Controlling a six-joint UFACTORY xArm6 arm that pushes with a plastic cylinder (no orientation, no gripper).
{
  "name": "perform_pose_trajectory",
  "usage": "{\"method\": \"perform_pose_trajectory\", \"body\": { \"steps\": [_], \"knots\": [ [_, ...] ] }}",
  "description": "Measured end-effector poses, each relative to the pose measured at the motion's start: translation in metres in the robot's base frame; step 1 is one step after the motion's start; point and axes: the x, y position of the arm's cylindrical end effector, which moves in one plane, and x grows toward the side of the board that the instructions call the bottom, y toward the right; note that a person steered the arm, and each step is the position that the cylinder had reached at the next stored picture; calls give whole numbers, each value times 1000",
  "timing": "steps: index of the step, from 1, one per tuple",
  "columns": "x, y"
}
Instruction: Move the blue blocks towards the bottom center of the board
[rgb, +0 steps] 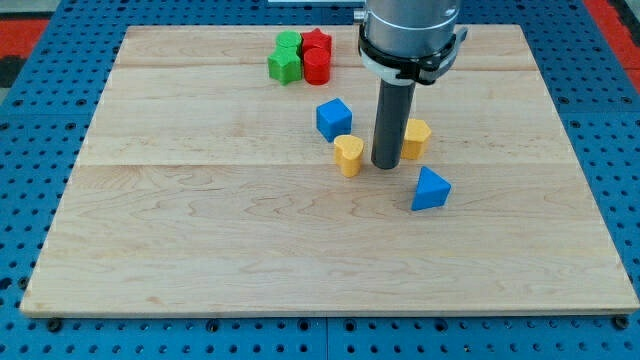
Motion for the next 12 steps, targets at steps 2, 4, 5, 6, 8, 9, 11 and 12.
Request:
{"method": "perform_pose_trajectory", "body": {
  "steps": [2,4,5,6,8,9,11,12],
  "knots": [
    [-18,-53],
    [-29,-48],
    [-53,-48],
    [-74,-20],
    [-131,-33],
    [-122,-81],
    [-92,-115],
    [-98,-56]
  ]
}}
